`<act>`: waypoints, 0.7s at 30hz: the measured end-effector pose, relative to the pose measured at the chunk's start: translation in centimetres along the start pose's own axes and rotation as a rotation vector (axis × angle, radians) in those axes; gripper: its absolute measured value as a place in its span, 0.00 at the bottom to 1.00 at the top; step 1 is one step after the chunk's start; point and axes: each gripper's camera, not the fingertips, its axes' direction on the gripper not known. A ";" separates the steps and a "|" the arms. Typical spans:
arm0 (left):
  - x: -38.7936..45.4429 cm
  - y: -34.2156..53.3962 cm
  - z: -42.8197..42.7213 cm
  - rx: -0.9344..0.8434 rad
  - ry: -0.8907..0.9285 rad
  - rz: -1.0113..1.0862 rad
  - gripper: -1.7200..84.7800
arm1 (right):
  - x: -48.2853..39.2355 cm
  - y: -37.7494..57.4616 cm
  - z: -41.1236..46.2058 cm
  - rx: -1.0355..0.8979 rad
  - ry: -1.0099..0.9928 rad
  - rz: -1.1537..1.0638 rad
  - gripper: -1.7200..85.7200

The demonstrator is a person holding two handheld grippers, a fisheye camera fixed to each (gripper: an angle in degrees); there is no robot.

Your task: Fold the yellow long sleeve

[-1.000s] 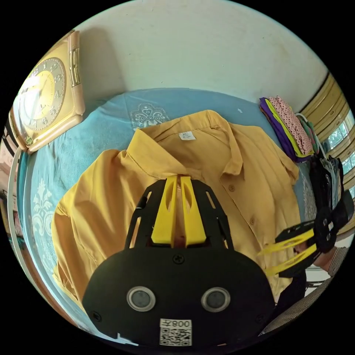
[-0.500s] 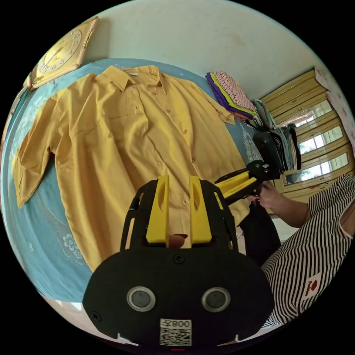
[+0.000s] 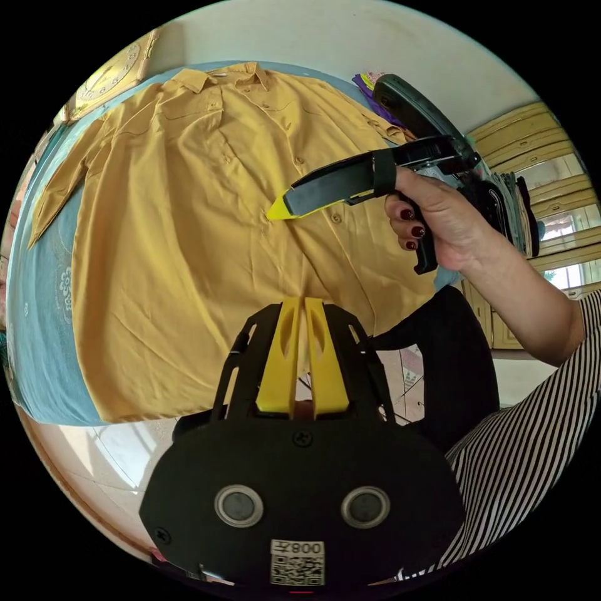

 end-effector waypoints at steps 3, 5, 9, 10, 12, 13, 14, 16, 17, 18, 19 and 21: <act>0.4 0.4 0.0 0.009 0.001 0.018 0.03 | 0.0 0.0 0.3 -0.012 -0.003 -0.008 0.06; 0.5 0.6 -0.2 0.022 0.033 0.020 0.03 | 0.0 0.3 0.2 -0.014 -0.013 -0.007 0.04; 1.2 1.0 -1.0 0.048 0.046 0.065 0.03 | -0.3 1.5 -1.3 0.027 -0.037 -0.023 0.03; 1.3 1.0 -1.1 0.054 0.047 0.070 0.03 | -0.3 2.0 -2.0 0.054 -0.045 -0.021 0.02; 1.5 0.9 -1.0 0.051 0.070 0.094 0.03 | -0.1 2.7 -2.6 0.074 -0.046 -0.008 0.02; 1.5 0.8 -0.9 0.044 0.075 0.099 0.03 | 0.2 3.2 -2.8 0.086 -0.050 0.000 0.02; 1.5 0.7 -0.4 0.025 0.086 0.107 0.03 | 0.6 3.7 -2.7 0.090 -0.036 0.015 0.02; 1.5 0.5 0.5 -0.021 0.114 0.115 0.03 | 1.5 4.4 -2.2 0.076 -0.025 0.048 0.02; 1.5 0.5 1.1 -0.044 0.112 0.117 0.03 | 2.0 5.0 -1.8 0.074 -0.027 0.065 0.02; 1.5 0.6 1.5 -0.047 0.104 0.123 0.03 | 2.2 5.2 -1.6 0.076 -0.024 0.075 0.02; 1.5 0.7 1.6 -0.050 0.102 0.122 0.03 | 2.7 5.7 -1.3 0.080 -0.018 0.096 0.02; 1.2 0.7 2.1 -0.054 0.115 0.108 0.04 | 3.2 6.1 -0.6 0.081 -0.017 0.117 0.02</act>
